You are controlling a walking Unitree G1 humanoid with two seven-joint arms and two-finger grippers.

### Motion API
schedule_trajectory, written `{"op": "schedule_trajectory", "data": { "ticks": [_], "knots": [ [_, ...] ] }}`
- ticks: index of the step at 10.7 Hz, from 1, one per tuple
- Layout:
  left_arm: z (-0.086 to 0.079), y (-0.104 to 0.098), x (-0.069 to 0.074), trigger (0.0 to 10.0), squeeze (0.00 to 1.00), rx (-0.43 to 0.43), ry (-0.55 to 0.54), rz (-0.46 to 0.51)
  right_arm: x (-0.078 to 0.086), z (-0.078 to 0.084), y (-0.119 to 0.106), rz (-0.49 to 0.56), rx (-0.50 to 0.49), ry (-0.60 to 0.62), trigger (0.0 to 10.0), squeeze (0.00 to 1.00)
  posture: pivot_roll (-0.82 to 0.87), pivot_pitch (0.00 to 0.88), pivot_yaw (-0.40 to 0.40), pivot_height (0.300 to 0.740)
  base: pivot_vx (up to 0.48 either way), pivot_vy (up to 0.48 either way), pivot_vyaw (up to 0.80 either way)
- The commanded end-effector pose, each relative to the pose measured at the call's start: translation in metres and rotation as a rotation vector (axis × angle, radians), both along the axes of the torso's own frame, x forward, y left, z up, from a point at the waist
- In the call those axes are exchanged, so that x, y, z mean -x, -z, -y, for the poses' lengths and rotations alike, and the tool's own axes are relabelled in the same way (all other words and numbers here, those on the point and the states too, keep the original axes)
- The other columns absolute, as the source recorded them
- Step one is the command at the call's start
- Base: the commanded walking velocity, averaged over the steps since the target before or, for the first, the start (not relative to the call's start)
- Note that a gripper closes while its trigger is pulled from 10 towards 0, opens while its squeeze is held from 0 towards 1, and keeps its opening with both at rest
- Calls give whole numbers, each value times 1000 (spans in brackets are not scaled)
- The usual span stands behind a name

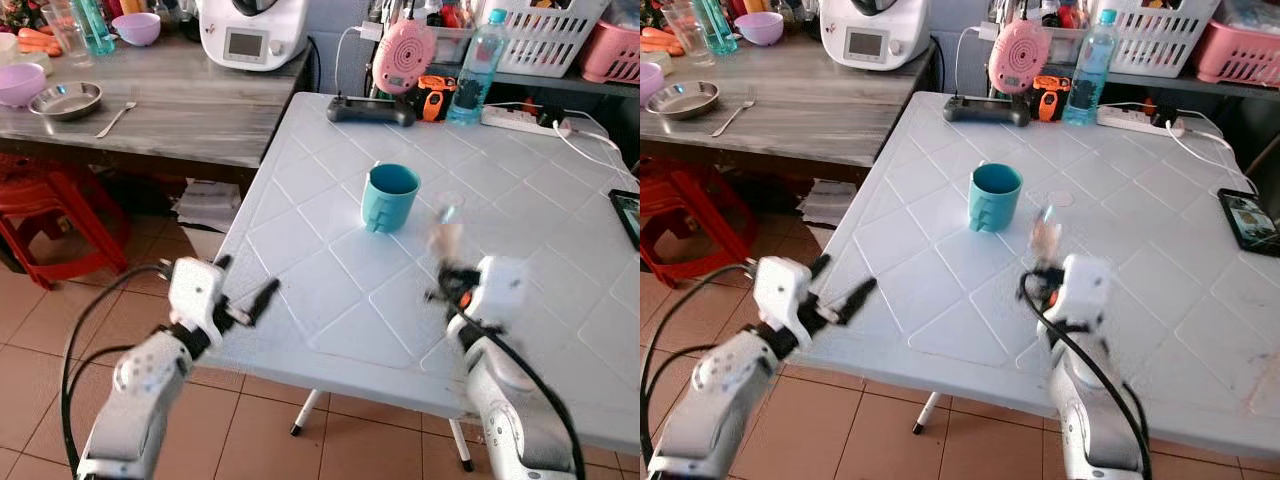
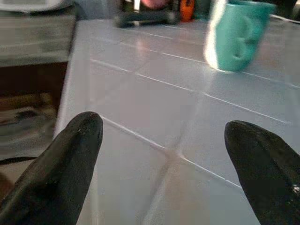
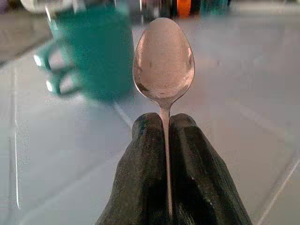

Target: Setting the table

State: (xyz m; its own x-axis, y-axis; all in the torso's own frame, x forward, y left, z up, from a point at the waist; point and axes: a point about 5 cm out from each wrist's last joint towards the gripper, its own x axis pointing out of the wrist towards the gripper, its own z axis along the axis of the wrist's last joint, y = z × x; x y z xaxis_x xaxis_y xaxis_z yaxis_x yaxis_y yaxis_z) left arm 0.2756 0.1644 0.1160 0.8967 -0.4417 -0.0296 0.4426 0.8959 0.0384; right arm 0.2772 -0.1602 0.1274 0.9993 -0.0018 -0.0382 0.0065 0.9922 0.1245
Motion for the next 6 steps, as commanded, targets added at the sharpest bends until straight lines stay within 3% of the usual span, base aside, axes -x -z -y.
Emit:
{"op": "schedule_trajectory", "data": {
  "ticks": [1, 2, 5, 6],
  "knots": [
    [-2, -1, -3, 10000, 0, 0, -28, 8, 2, -1, -6, 42, 8, 9, 6941, 0, 99, 77, -7, 740, 0, 0, 0],
    [-3, -3, -6, 10000, 0, 21, -61, 11, 2, -1, -14, 98, 17, 28, 10000, 0, 96, 76, -5, 740, 0, 0, 0],
    [-1, -2, -8, 10000, 0, 81, -92, 6, 1, 0, -19, 133, 34, 50, 10000, 0, 96, 78, -9, 740, 0, 0, 0],
    [-2, -2, -9, 10000, 0, 90, -104, 7, 1, 0, -18, 132, 29, 54, 10000, 0, 96, 78, -9, 740, 0, 262, -456]
  ]
}}
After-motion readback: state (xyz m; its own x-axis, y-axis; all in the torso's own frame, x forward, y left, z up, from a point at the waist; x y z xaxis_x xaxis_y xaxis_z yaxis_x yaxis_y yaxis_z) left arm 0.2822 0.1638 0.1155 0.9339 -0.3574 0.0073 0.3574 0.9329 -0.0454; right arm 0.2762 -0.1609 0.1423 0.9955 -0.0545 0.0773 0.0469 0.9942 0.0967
